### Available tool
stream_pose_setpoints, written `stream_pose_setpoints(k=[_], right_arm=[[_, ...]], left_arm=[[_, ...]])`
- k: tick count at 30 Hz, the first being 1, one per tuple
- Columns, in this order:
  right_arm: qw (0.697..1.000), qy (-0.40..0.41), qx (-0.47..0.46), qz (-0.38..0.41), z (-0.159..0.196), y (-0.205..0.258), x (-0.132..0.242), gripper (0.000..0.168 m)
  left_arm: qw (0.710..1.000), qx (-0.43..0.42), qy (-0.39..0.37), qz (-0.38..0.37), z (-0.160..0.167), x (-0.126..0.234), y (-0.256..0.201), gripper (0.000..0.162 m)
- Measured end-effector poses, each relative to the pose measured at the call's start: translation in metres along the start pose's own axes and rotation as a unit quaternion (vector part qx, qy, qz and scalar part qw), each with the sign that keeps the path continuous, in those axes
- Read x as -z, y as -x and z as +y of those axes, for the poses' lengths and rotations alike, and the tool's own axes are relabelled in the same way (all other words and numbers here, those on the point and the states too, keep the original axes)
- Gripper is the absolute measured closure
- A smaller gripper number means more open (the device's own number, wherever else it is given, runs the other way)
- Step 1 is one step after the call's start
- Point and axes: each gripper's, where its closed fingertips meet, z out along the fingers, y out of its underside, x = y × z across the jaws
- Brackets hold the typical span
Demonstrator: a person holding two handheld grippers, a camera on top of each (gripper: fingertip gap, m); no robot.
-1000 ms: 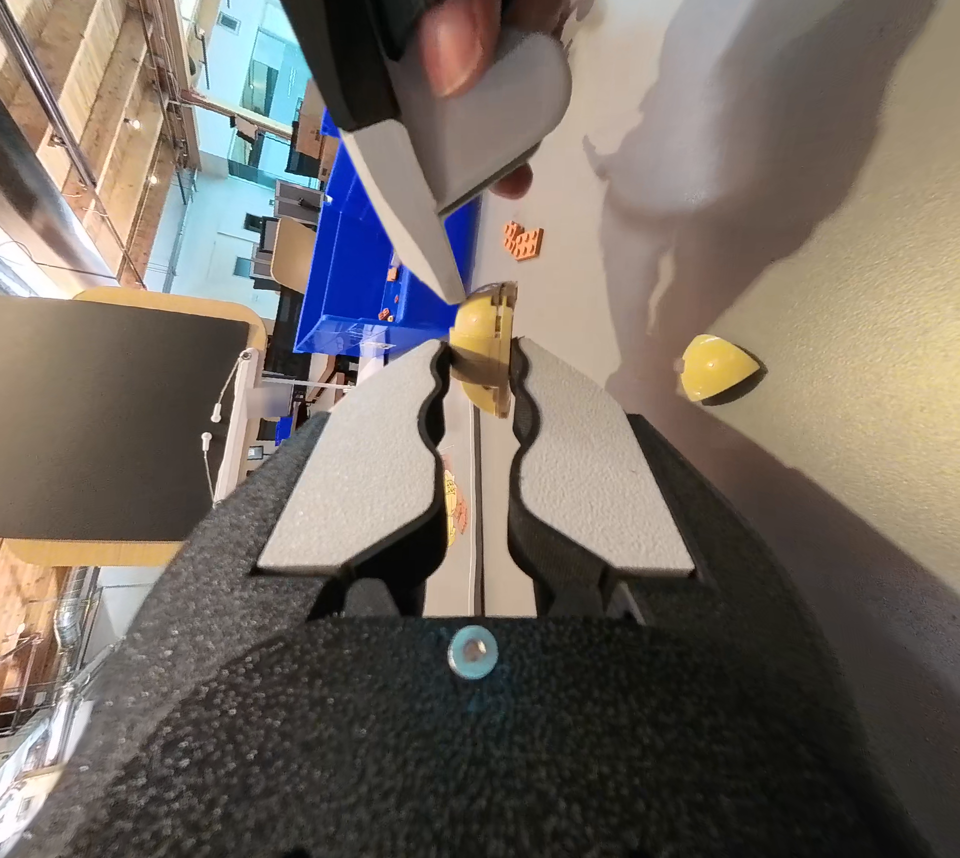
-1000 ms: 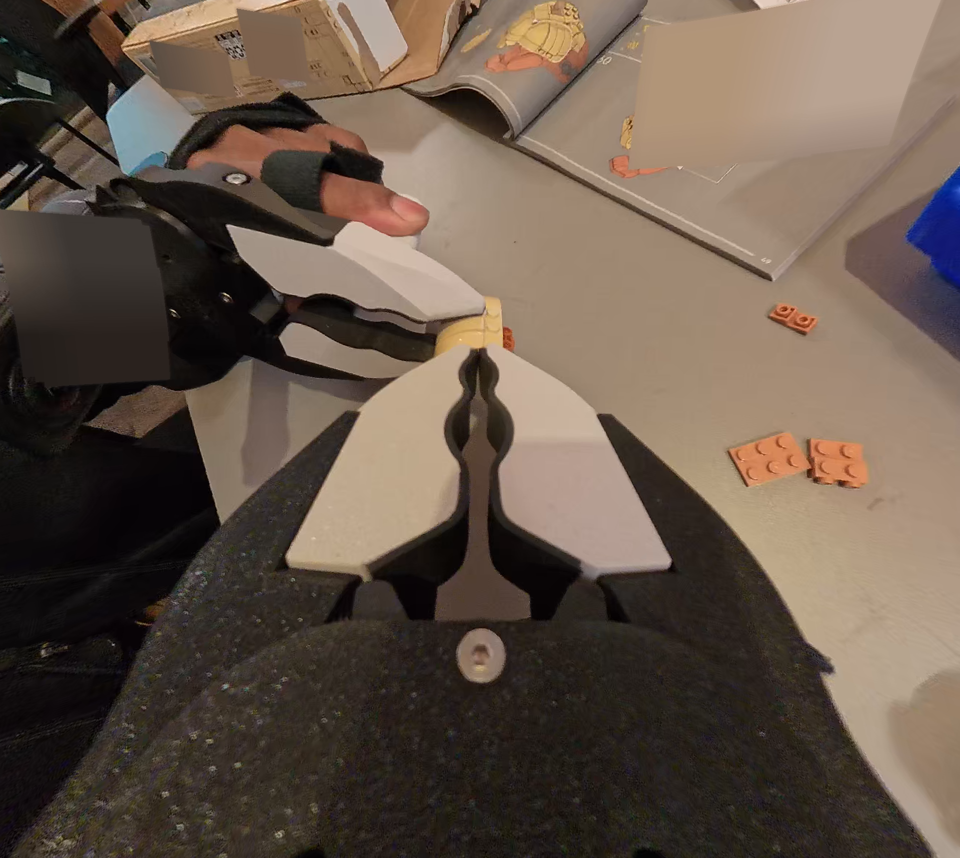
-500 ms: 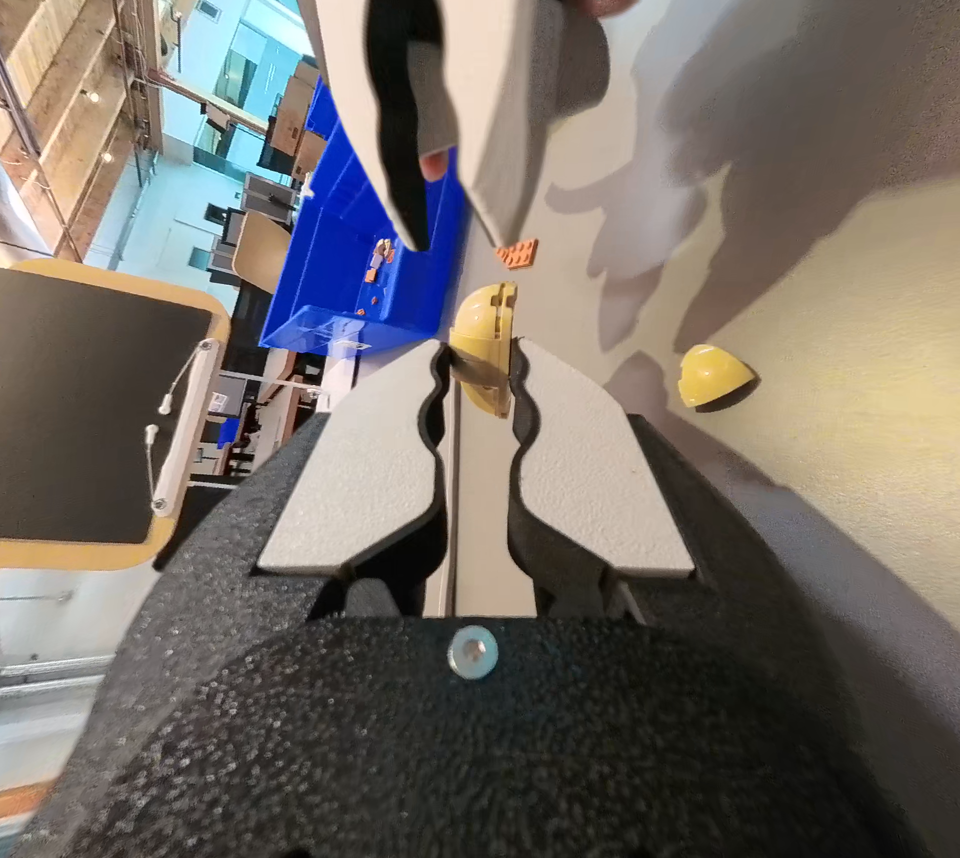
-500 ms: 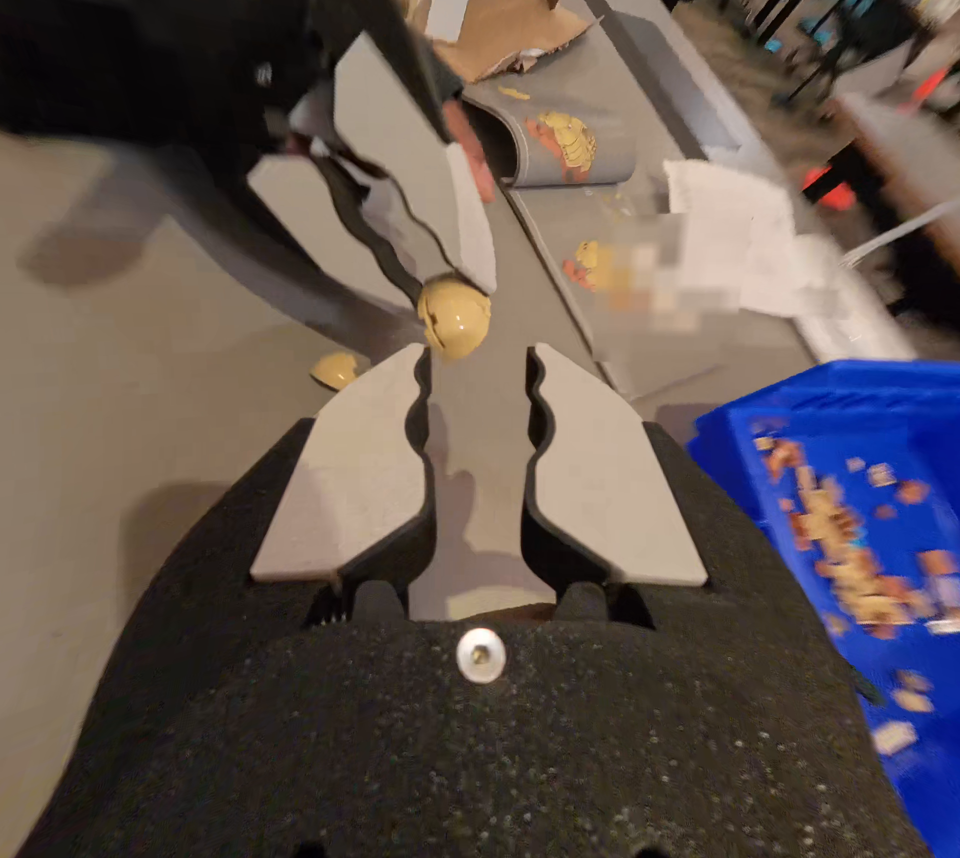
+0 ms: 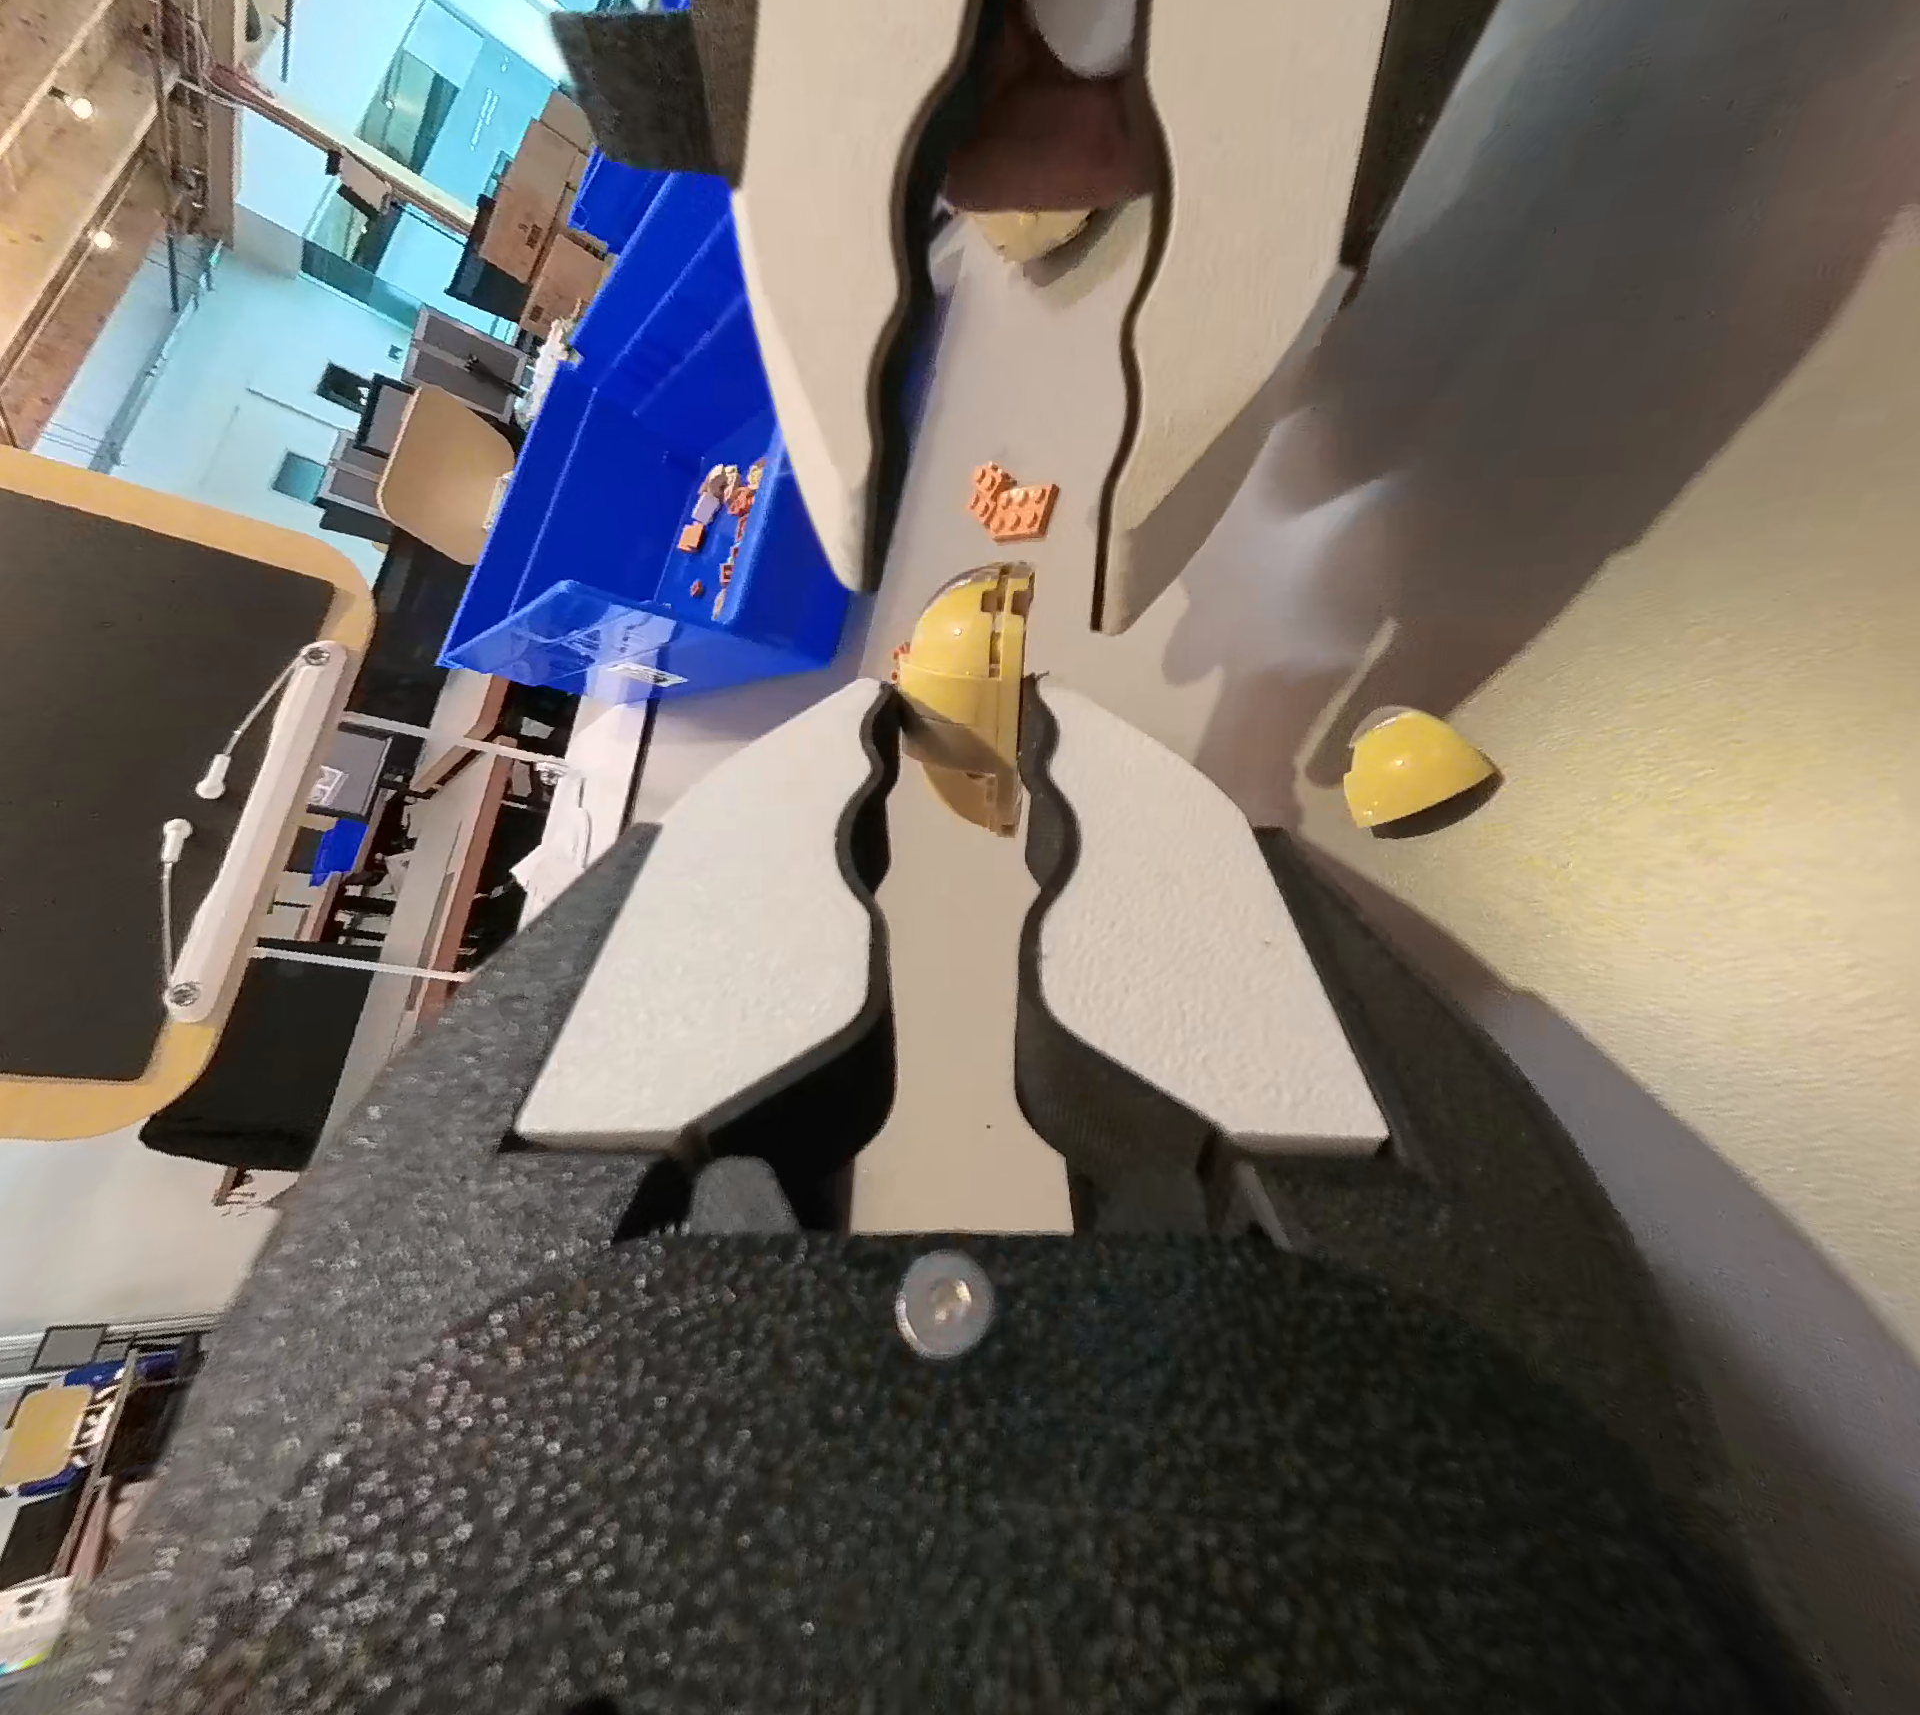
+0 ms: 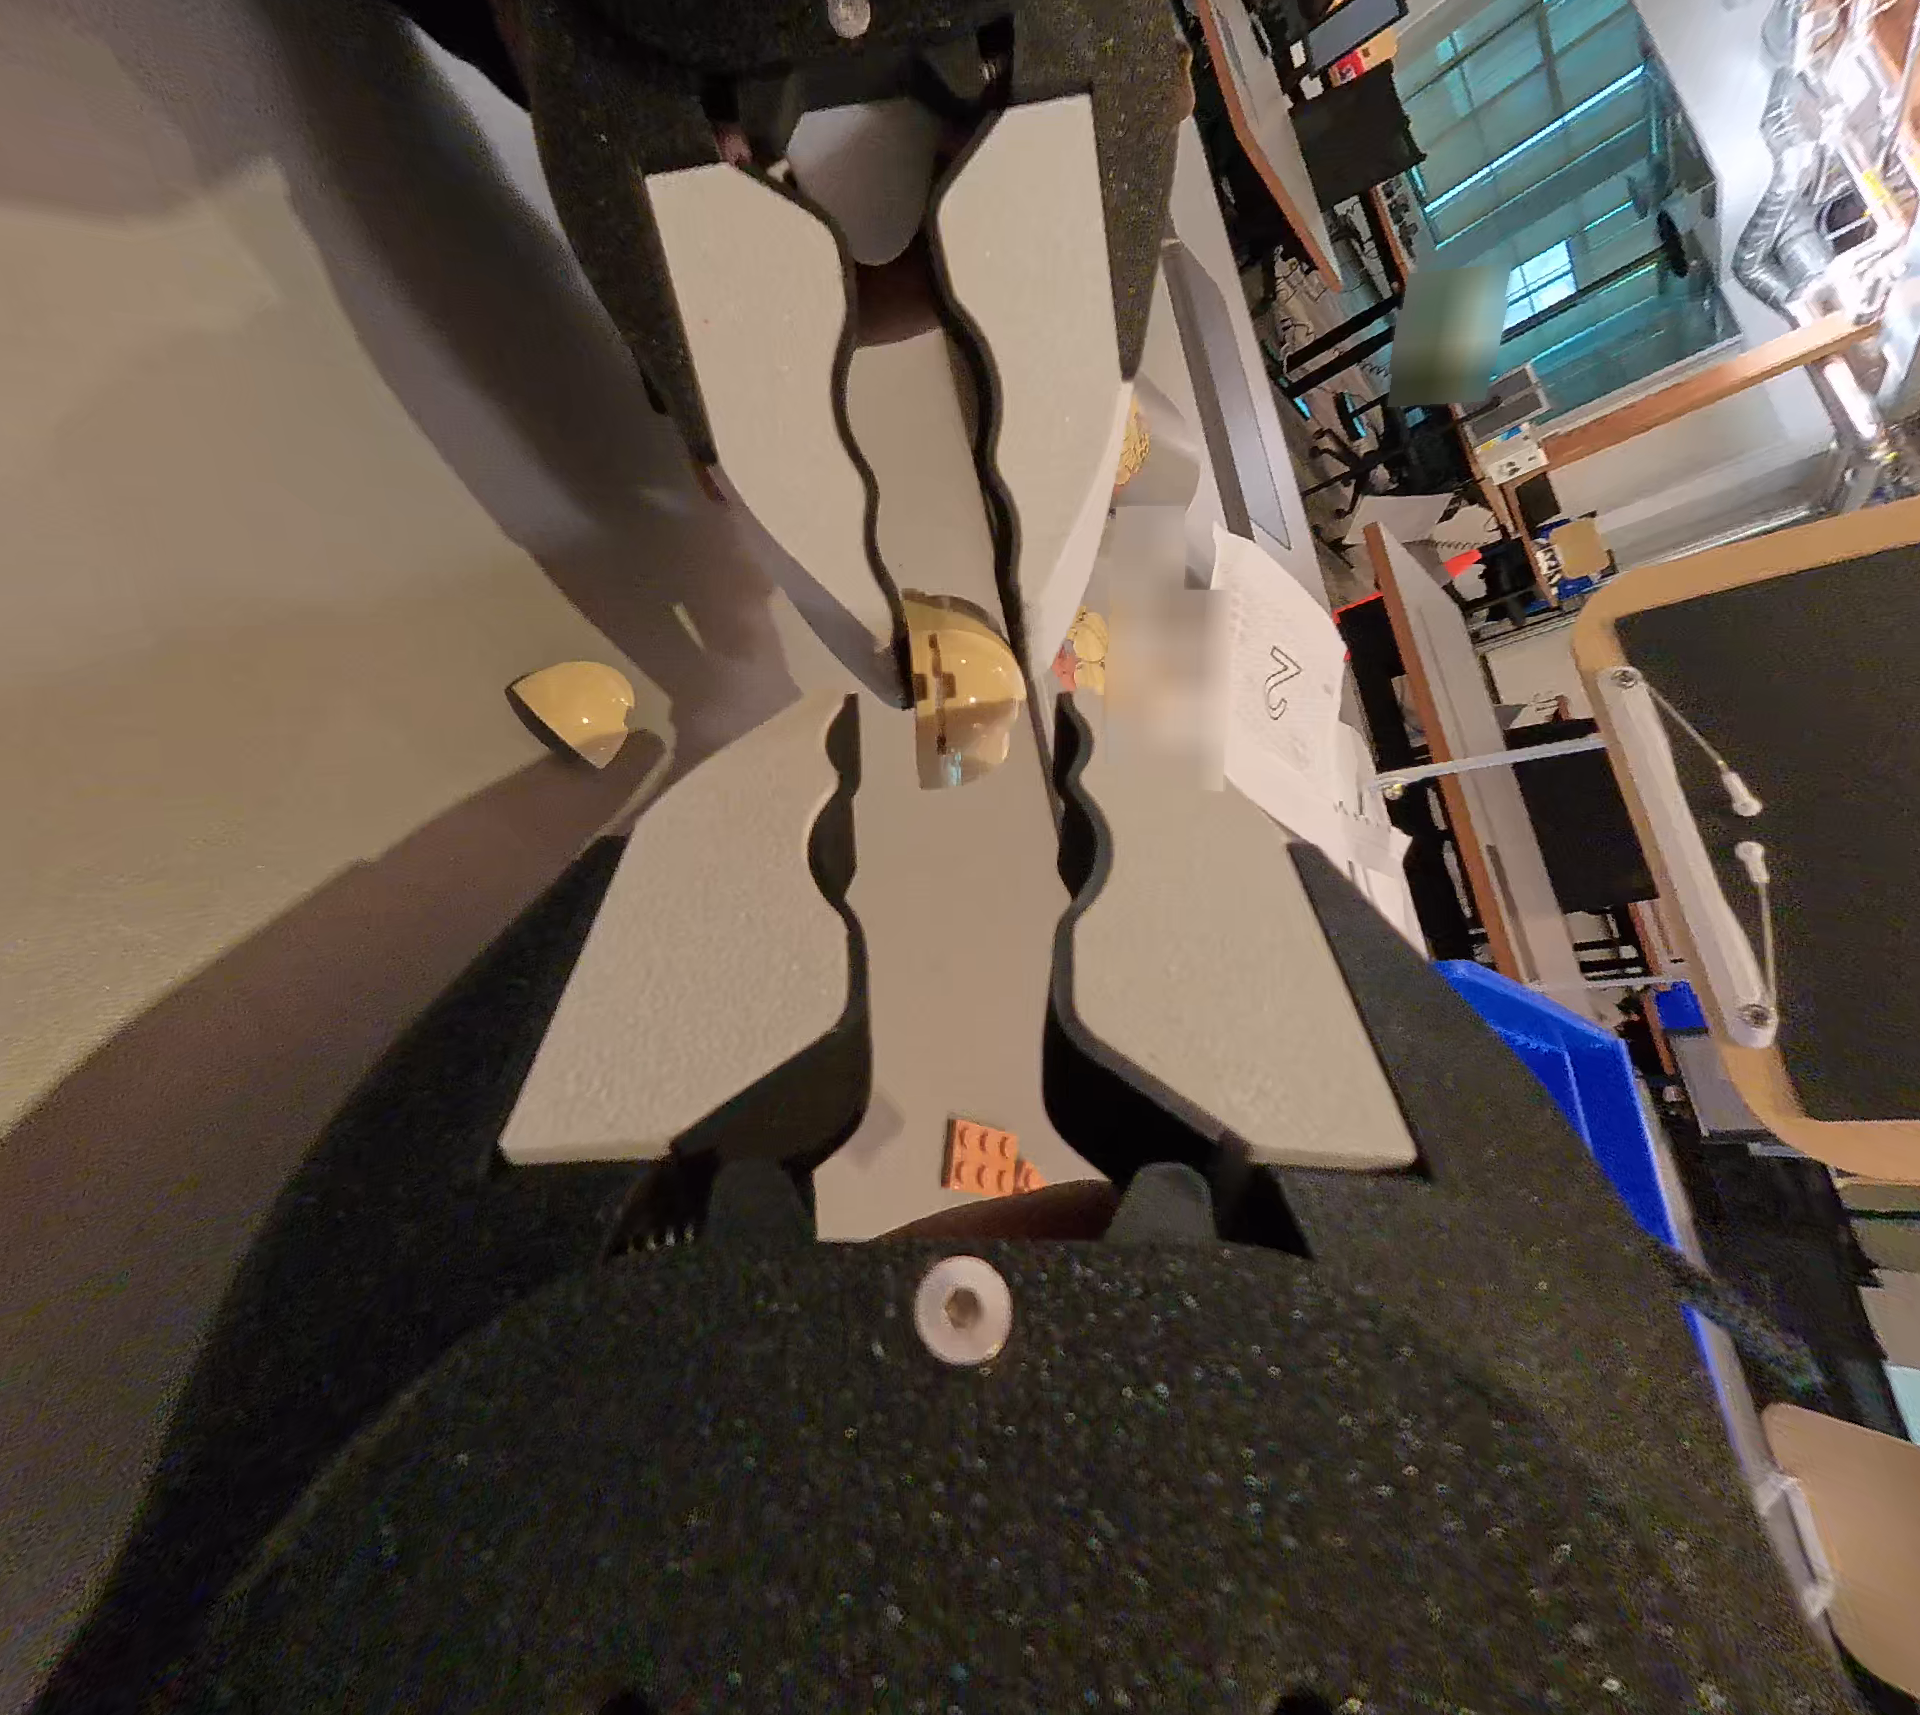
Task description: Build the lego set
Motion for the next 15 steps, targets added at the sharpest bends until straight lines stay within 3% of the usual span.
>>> stream_pose_setpoints(k=[10,15], right_arm=[[0.998,0.015,0.06,0.006,0.0027,0.0052,-0.0065,0.138],[0.996,0.019,0.082,0.024,0.0024,0.0025,-0.0079,0.15]], left_arm=[[1.0,-0.002,0.003,0.009,0.0012,-0.0008,-0.0029,0.14],[1.0,0.0,0.002,0.012,0.0004,-0.0006,-0.004,0.14]])
